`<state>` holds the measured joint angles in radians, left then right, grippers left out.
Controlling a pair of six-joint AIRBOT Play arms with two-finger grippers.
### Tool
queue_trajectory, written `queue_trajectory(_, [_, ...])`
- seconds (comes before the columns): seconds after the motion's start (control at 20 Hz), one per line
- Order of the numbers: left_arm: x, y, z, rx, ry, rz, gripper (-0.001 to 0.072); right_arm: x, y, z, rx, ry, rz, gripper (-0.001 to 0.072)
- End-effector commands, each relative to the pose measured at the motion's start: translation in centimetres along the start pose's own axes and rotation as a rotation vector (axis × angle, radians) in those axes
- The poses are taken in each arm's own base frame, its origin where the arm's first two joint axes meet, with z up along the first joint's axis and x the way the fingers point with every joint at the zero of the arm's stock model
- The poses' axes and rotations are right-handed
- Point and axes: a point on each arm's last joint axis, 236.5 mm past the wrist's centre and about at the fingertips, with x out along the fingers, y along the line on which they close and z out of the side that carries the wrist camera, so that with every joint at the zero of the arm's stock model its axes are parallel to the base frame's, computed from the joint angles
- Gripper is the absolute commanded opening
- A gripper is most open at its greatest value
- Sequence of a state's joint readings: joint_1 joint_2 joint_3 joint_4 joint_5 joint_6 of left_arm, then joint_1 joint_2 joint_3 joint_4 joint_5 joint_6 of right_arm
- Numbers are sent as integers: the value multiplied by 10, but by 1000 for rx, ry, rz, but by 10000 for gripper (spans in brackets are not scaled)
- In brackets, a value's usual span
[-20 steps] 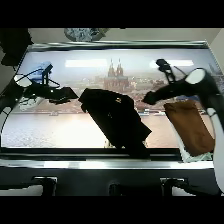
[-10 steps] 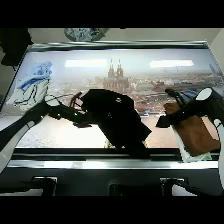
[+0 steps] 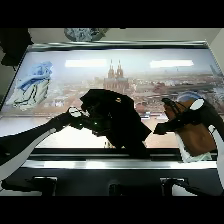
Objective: Fold the shirts.
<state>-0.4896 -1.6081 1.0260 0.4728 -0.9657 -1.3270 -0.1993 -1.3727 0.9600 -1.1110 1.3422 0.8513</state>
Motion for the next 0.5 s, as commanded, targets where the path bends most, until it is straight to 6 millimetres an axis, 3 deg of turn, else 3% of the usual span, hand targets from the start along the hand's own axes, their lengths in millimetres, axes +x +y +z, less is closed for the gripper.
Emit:
queue_trajectory(0.0, [9,0,10,-21,-54,8,449,12,0,15,45,-89,20,621])
queue_trajectory(0.1, [10,0,13,-31,-68,12,382,24,-4,16,76,-101,29,621])
queue_trajectory(0.15, [10,1,13,-31,-69,12,203,28,-4,17,90,-101,43,621])
queue_trajectory(0.25, [10,1,13,-25,-68,12,32,38,-2,22,126,-108,85,619])
queue_trajectory(0.4, [8,-2,15,5,-73,10,30,47,0,32,178,-139,134,522])
queue_trajectory(0.45, [7,-5,18,27,-78,6,30,49,1,34,191,-142,146,522])
